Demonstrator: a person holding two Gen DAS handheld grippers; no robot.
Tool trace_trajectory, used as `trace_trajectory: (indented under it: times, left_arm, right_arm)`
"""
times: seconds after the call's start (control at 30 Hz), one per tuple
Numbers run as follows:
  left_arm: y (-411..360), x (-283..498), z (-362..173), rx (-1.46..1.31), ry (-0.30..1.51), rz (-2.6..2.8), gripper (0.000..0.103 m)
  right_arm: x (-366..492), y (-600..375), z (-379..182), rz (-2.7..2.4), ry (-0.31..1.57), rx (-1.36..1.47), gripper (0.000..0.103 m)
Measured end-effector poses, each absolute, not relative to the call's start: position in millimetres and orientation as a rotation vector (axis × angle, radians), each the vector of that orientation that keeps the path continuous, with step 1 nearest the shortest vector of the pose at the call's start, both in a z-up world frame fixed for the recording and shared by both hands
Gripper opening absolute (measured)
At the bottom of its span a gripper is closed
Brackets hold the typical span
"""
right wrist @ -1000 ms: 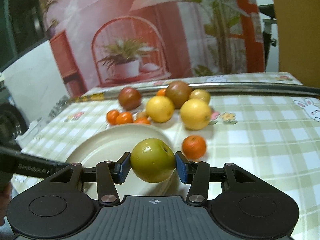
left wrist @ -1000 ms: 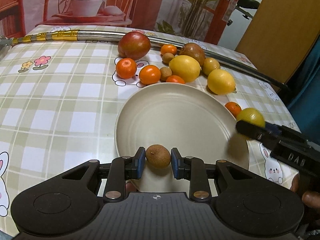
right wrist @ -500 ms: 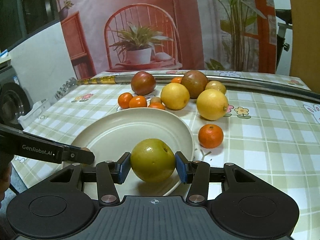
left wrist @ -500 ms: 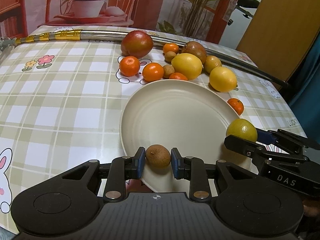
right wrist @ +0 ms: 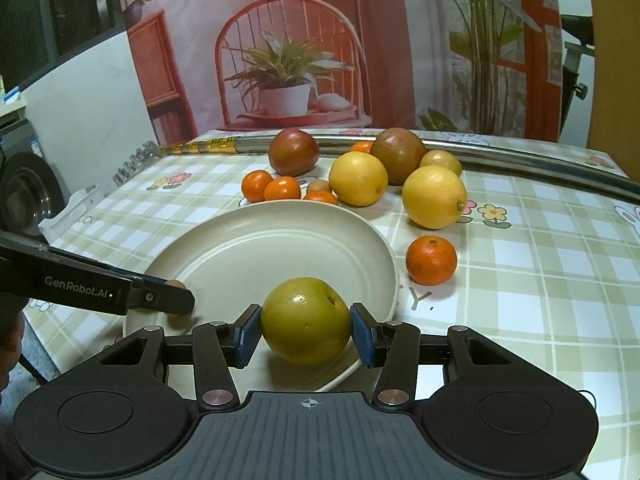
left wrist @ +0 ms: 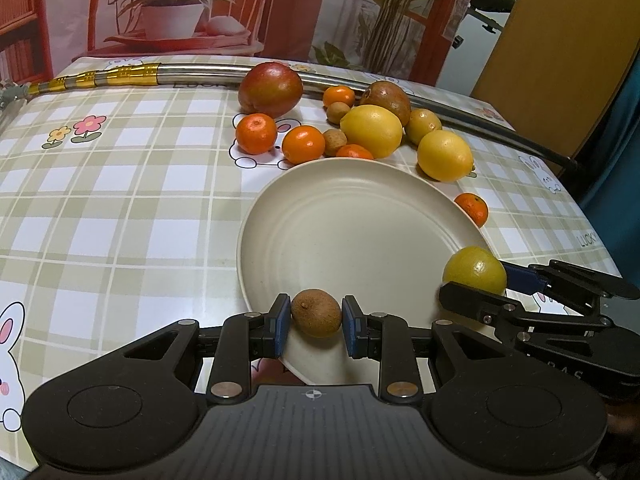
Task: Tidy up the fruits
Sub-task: 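Lower the kiwi into the plate and open the left tool while the right tool releases the green fruit there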
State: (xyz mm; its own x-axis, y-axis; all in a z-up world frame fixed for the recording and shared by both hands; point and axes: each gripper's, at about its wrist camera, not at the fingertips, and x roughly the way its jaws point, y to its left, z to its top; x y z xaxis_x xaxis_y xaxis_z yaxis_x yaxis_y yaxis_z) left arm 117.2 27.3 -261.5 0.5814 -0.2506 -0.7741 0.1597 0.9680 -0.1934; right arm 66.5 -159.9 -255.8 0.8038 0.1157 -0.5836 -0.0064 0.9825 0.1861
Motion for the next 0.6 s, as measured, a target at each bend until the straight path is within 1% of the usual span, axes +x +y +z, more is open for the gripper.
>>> trace_trajectory:
  times: [0.5, 0.6]
  left_arm:
    - [27.7, 117.3, -261.6, -0.110, 0.919, -0.241, 0.030]
    - [27.7, 117.3, -261.5, -0.111, 0.919, -0.241, 0.030]
  right_arm:
    - [65.4, -156.7, -253.7, 0.066, 0.615, 0.160, 0.047]
    - [65.1, -157.9, -253.3, 0.064, 0.613, 0.159, 0.049]
